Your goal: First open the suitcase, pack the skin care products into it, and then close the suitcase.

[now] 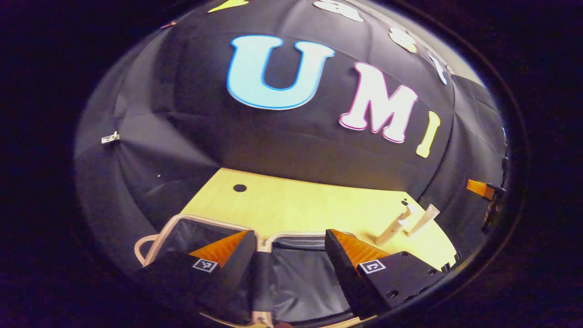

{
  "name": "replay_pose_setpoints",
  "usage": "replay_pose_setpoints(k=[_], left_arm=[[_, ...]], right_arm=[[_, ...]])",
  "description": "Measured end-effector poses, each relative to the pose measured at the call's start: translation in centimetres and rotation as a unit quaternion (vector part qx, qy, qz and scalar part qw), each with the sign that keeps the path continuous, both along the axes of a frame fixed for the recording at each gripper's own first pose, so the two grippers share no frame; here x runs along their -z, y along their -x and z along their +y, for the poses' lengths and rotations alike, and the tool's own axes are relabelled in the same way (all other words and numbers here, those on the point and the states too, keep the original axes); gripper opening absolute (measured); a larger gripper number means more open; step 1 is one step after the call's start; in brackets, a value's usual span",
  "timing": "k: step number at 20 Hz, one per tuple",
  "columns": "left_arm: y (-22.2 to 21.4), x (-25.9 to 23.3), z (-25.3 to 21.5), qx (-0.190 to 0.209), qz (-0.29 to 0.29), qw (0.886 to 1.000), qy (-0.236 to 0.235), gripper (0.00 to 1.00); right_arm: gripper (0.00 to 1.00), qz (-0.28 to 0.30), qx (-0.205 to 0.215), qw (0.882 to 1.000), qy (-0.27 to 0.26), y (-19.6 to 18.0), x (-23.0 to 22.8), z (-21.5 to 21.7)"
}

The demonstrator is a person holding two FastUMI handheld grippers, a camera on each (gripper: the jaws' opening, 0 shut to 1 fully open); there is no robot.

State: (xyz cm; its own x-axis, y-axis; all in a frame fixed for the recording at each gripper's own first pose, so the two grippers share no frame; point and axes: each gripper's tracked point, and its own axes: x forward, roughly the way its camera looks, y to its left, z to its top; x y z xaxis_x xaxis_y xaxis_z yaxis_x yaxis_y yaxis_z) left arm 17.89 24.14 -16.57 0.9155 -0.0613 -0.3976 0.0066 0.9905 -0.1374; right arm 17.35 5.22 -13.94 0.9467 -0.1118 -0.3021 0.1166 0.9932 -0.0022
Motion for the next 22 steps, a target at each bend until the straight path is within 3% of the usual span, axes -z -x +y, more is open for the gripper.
replay_pose_setpoints(k=[5,9,16,22], left_arm=[[-1.3,2.0,-15.2,0.071,0.017,0.997,0.017,0.97],[-4.6,6.3,-21.4,0.086,0.048,0.995,0.014,0.97],[-10.2,12.6,-26.1,0.087,0.091,0.992,-0.009,0.97],[-13.7,16.8,-27.0,0.074,0.112,0.991,-0.017,0.97]], right_arm=[[0.97,0.003,-0.001,1.0,-0.011,0.2,2.6,-3.2],[1.0,0.022,-0.025,0.999,-0.005,-0.6,6.7,-4.4],[0.97,0.08,-0.07,0.994,-0.021,-4.6,15.9,-4.7],[0.97,0.095,-0.093,0.991,-0.023,-8.1,20.0,-3.8]])
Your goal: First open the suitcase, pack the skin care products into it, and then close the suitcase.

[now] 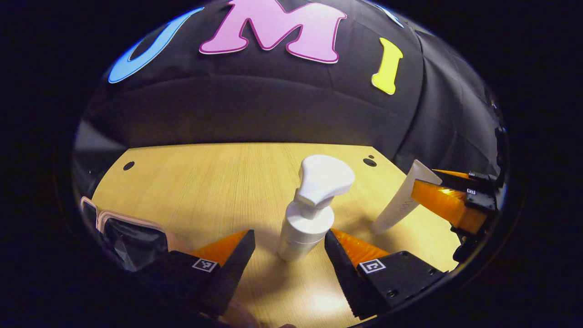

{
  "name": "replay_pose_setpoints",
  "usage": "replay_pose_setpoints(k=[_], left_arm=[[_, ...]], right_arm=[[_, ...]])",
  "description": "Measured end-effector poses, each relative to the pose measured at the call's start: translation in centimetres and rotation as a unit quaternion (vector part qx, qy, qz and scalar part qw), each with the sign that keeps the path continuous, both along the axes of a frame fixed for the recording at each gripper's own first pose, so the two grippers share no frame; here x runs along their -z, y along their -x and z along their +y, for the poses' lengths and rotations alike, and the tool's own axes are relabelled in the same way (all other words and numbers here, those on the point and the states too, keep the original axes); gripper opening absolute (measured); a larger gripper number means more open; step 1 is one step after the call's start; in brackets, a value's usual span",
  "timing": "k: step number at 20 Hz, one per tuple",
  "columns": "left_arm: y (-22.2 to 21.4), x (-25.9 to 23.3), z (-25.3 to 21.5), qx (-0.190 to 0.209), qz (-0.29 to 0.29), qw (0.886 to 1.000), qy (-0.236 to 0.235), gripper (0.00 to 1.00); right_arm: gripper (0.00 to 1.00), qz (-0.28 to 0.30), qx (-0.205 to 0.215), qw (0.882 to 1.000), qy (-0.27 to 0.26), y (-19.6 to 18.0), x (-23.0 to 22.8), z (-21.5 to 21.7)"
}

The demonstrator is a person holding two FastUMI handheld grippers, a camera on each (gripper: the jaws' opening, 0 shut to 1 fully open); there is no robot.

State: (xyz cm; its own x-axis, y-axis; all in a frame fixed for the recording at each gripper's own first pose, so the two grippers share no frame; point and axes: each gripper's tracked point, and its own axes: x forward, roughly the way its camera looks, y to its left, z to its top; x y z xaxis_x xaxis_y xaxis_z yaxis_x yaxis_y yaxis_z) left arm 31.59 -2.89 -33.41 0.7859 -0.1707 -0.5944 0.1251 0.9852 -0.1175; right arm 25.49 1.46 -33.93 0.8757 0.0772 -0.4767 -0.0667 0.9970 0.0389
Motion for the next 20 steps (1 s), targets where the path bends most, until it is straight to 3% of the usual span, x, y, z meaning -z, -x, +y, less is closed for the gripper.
replay_pose_setpoints(k=[4,5,6,12,13,14,16,18,19,20], left_arm=[[-1.8,1.9,-1.2,0.019,0.002,1.0,-0.009,0.96],[-0.5,0.0,-0.4,0.021,-0.005,0.999,-0.025,0.73],[-1.4,1.1,-0.8,0.024,0.0,0.999,-0.037,0.58],[-1.9,1.6,-1.1,0.027,0.015,0.999,-0.035,0.57],[-1.6,1.6,-1.1,0.027,0.019,0.999,-0.034,0.56],[-1.3,1.6,-1.0,0.028,0.024,0.999,-0.032,0.59],[-0.5,0.8,-0.8,0.028,0.025,0.999,-0.028,0.55],[0.2,-0.8,-0.2,0.028,0.02,0.999,-0.028,0.51],[0.8,-2.0,0.1,0.029,0.019,0.999,-0.027,0.53],[1.4,-3.3,0.6,0.031,0.016,0.999,-0.027,0.53]], right_arm=[[0.97,0.006,-0.005,1.0,-0.003,-1.3,1.5,0.2],[0.97,0.007,-0.005,1.0,-0.002,-1.6,1.9,0.2],[0.97,0.009,-0.005,1.0,-0.002,-1.7,2.2,0.2],[0.92,0.049,-0.007,0.999,0.0,-2.1,5.9,0.6],[0.82,0.055,0.001,0.998,0.004,-2.0,6.4,0.3],[0.66,0.062,0.007,0.998,0.007,-1.6,6.6,-0.2],[0.35,0.064,0.014,0.998,-0.006,-1.6,6.6,-0.1],[0.29,0.072,0.02,0.997,-0.013,-1.1,6.4,-0.2],[0.34,0.072,0.02,0.997,-0.016,-0.8,5.9,0.0],[0.31,0.067,0.017,0.997,-0.02,-0.4,4.9,0.3]])
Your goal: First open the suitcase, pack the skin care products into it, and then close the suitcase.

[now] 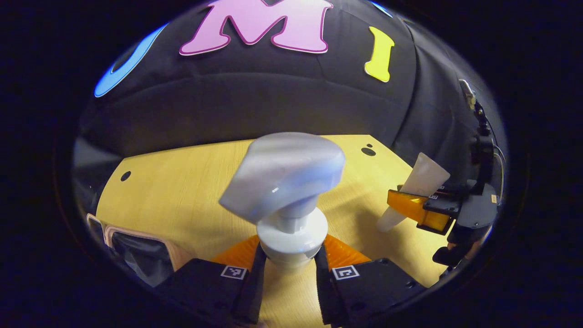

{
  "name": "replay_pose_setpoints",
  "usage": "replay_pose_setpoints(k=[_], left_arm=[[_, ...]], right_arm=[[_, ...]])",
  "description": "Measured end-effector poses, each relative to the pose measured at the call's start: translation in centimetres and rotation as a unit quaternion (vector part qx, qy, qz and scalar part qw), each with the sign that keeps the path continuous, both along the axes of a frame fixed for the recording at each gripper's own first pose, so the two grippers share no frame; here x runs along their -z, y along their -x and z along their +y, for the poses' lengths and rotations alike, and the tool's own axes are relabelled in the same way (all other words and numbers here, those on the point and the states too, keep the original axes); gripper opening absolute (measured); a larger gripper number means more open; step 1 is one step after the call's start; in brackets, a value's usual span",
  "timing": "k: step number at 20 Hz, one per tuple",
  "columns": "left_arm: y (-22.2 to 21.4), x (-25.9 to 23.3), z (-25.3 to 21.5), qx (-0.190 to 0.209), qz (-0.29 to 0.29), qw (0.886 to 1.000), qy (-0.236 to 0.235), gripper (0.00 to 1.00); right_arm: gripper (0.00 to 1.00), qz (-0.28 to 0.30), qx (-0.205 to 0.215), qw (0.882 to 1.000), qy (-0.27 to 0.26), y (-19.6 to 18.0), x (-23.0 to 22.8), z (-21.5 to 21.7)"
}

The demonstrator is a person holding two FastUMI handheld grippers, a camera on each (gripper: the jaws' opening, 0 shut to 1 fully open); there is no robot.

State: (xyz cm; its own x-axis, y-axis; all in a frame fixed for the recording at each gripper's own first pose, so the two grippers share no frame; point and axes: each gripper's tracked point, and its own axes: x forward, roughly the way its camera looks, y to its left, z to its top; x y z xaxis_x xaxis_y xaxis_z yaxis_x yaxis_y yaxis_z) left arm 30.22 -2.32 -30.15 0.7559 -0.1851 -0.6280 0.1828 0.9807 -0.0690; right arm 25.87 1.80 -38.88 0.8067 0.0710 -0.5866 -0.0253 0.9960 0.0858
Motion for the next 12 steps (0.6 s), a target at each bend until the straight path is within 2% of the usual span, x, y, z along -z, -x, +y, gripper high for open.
replay_pose_setpoints(k=[1,2,3,5,7,8,11,12], left_arm=[[0.9,-1.6,0.7,0.005,-0.001,1.0,0.0,0.53],[1.8,-2.8,1.4,0.007,-0.001,1.0,-0.003,0.53],[3.1,-4.3,2.8,0.007,0.002,1.0,-0.01,0.53],[5.6,-6.4,5.7,0.0,0.018,1.0,-0.023,0.53],[8.6,-8.2,9.1,-0.024,0.048,0.998,-0.024,0.5],[10.1,-8.7,10.9,-0.038,0.067,0.997,-0.02,0.53],[15.1,-8.9,16.2,-0.068,0.136,0.988,-0.023,0.5],[16.6,-8.4,17.7,-0.071,0.155,0.985,-0.032,0.53]], right_arm=[[0.32,-0.012,-0.001,1.0,-0.007,0.2,-1.4,0.4],[0.27,-0.025,-0.003,1.0,-0.013,0.6,-3.0,0.8],[0.31,-0.036,-0.006,0.999,-0.016,1.0,-4.7,1.2],[0.31,-0.063,-0.012,0.998,-0.023,1.9,-8.3,2.1],[0.31,-0.09,-0.021,0.995,-0.029,2.9,-11.9,3.3],[0.31,-0.103,-0.024,0.994,-0.032,3.2,-13.5,3.9],[0.31,-0.139,-0.037,0.989,-0.033,4.5,-18.1,5.8],[0.31,-0.15,-0.041,0.987,-0.034,4.9,-19.3,6.4]])
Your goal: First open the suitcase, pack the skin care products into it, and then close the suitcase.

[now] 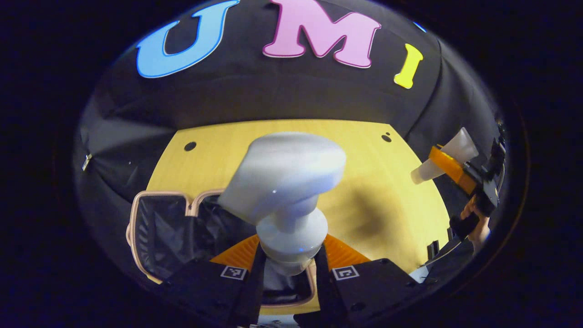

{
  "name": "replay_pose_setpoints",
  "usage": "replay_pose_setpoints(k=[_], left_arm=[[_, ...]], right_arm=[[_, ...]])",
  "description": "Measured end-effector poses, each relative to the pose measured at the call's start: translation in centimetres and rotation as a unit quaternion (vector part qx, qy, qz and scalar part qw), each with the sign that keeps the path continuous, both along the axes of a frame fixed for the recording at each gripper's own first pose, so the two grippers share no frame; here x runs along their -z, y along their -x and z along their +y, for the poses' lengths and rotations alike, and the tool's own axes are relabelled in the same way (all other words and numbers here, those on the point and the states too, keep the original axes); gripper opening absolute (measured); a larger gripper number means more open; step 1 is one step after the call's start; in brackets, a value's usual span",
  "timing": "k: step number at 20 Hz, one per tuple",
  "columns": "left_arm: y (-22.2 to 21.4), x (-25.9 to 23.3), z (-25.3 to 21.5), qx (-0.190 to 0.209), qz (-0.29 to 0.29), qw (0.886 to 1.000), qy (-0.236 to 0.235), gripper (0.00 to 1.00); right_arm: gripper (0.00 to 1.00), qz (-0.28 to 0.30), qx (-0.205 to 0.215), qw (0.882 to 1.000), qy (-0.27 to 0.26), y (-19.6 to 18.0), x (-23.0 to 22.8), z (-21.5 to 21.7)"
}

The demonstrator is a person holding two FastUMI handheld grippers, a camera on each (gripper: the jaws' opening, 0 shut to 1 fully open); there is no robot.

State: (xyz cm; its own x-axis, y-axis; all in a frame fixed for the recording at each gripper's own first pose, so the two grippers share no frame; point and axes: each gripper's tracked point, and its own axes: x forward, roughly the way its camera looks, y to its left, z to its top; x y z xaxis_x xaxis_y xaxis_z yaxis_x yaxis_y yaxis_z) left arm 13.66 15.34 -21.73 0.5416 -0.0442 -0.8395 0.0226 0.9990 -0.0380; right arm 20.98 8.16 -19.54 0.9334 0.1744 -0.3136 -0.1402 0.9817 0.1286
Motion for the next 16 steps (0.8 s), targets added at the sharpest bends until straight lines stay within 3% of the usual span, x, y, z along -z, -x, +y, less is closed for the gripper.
replay_pose_setpoints(k=[3,7,9,10,13,14,16], left_arm=[[2.5,2.7,3.8,0.001,0.059,0.998,-0.032,0.53],[4.4,7.2,5.7,-0.014,0.132,0.991,-0.021,0.53],[5.0,9.6,6.7,-0.013,0.167,0.985,-0.034,0.53],[5.4,10.8,7.4,-0.017,0.183,0.982,-0.039,0.53],[6.6,14.1,8.1,-0.035,0.234,0.971,-0.02,0.53],[7.1,14.9,8.3,-0.045,0.25,0.967,-0.013,0.57],[6.9,15.8,9.3,-0.054,0.247,0.967,-0.014,0.51]], right_arm=[[0.31,-0.025,-0.008,1.0,-0.003,1.6,-2.9,1.6],[0.31,-0.048,-0.021,0.999,0.006,3.5,-5.4,3.4],[0.36,-0.052,-0.029,0.998,0.012,4.3,-6.2,4.0],[0.31,-0.054,-0.034,0.998,0.016,4.8,-6.8,4.5],[0.36,-0.061,-0.04,0.997,0.021,5.7,-7.8,5.3],[0.31,-0.06,-0.041,0.997,0.023,5.9,-7.8,5.6],[0.35,-0.052,-0.044,0.997,0.027,6.3,-7.4,6.3]])
